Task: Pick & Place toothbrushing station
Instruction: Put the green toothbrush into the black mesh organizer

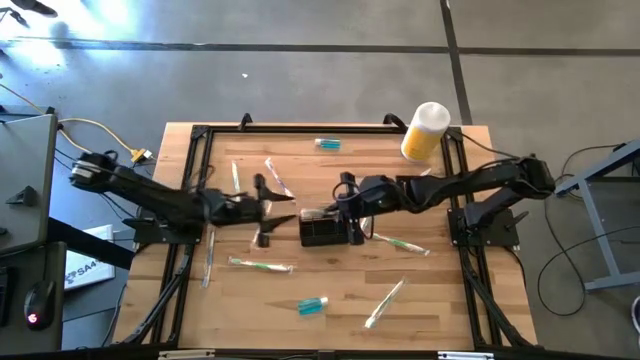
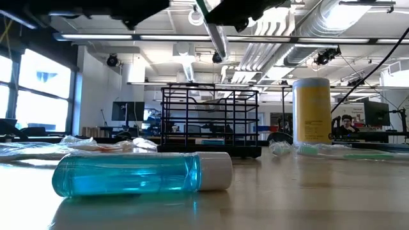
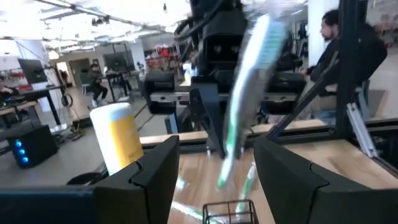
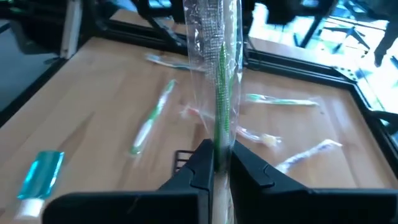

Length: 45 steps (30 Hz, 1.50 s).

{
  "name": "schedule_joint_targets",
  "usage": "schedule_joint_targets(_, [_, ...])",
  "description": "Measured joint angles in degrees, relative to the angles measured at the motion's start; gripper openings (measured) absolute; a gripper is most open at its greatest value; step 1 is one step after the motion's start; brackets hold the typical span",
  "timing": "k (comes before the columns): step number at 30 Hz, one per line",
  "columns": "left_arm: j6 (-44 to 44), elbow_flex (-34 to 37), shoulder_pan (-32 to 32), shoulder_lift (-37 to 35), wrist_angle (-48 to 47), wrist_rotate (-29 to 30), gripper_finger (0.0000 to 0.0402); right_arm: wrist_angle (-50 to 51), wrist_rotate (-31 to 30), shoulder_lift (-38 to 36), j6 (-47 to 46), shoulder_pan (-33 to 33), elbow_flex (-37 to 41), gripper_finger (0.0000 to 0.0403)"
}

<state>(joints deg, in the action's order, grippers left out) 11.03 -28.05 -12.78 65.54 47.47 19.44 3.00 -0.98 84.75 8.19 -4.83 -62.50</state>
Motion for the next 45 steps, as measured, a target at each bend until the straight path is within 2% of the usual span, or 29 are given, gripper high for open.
schedule_joint_targets(5, [5.9,-9.3,-0.4,8.9,-7.5,2.5,0.0203,2.3,-0.4,0.1,0.9,-2.4,0.0,0.0021])
schedule_joint_targets(12, [6.7,-15.9,-1.7,11.5,-15.9,-0.3,0.0203,4.8,-3.7,0.1,1.1,-5.0,0.0,0.0022])
schedule_joint_targets(21, [5.4,-16.2,-4.7,11.1,-18.5,-2.9,0.0203,7.2,-7.0,0.1,1.3,-8.1,-0.1,0.0022])
schedule_joint_targets(26, [4.7,-16.2,-4.6,11.1,-18.2,-7.8,0.0203,7.1,-8.0,0.1,1.2,-7.8,-0.1,0.0022])
schedule_joint_targets(37, [5.2,-16.2,-4.5,11.2,-17.3,-8.0,0.0203,6.6,-7.7,0.1,0.9,-7.8,-0.1,0.0022])
schedule_joint_targets(45, [5.2,-16.2,-4.3,12.6,-12.8,-7.7,0.0203,6.7,-7.7,0.1,0.9,-7.8,-0.1,0.0022])
